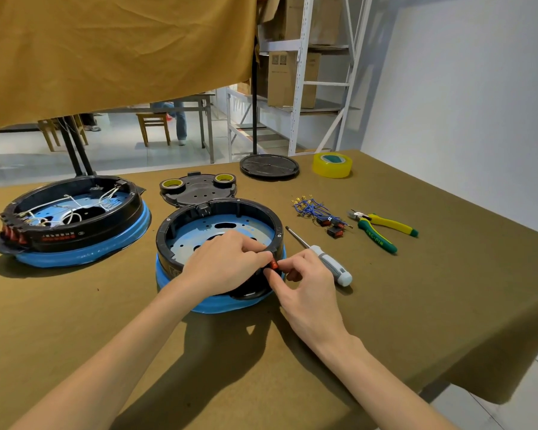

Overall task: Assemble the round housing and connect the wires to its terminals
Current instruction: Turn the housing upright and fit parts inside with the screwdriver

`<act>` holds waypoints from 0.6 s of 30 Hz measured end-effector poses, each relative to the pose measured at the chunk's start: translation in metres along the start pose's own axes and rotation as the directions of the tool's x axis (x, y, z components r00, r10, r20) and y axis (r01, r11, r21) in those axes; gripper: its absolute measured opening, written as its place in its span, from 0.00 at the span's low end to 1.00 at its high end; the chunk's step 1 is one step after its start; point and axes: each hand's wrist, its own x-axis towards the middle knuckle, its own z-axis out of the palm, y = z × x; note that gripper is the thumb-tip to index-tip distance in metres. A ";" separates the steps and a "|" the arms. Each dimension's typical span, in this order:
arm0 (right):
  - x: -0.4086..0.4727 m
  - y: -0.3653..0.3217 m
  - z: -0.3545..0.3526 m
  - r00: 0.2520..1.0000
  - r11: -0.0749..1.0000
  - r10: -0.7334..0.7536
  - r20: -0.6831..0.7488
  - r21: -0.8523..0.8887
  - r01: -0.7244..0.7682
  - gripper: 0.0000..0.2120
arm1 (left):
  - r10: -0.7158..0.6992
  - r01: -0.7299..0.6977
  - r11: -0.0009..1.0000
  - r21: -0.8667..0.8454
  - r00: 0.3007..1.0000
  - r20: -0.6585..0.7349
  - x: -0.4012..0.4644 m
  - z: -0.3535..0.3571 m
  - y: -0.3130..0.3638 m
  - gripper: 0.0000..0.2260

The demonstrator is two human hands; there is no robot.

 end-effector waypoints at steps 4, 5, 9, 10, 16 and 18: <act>-0.001 0.000 -0.001 1.000 1.000 -0.008 0.002 -0.001 0.008 0.07 | 0.014 -0.014 1.000 0.007 0.999 -0.038 0.001 0.003 -0.002 0.11; -0.002 0.000 -0.001 1.000 1.000 -0.020 0.005 0.003 0.020 0.08 | 0.019 -0.018 1.000 0.017 0.999 -0.048 0.001 0.003 -0.003 0.11; -0.001 -0.001 -0.002 1.000 0.999 0.008 -0.009 0.053 -0.008 0.07 | 0.032 -0.030 0.999 0.023 0.998 -0.062 0.000 0.003 -0.004 0.11; -0.001 -0.001 -0.003 1.000 0.997 0.024 -0.018 0.069 -0.023 0.06 | 0.040 -0.038 0.999 0.022 0.997 -0.061 0.000 0.003 -0.004 0.11; -0.001 0.000 -0.002 0.999 0.990 0.042 -0.032 0.138 -0.037 0.04 | 0.043 -0.041 0.998 0.043 0.998 -0.050 -0.001 0.001 -0.002 0.13; 0.000 -0.001 -0.001 0.998 0.987 0.054 -0.023 0.152 -0.050 0.04 | 0.034 -0.031 0.997 0.064 0.998 -0.053 0.000 0.001 -0.002 0.13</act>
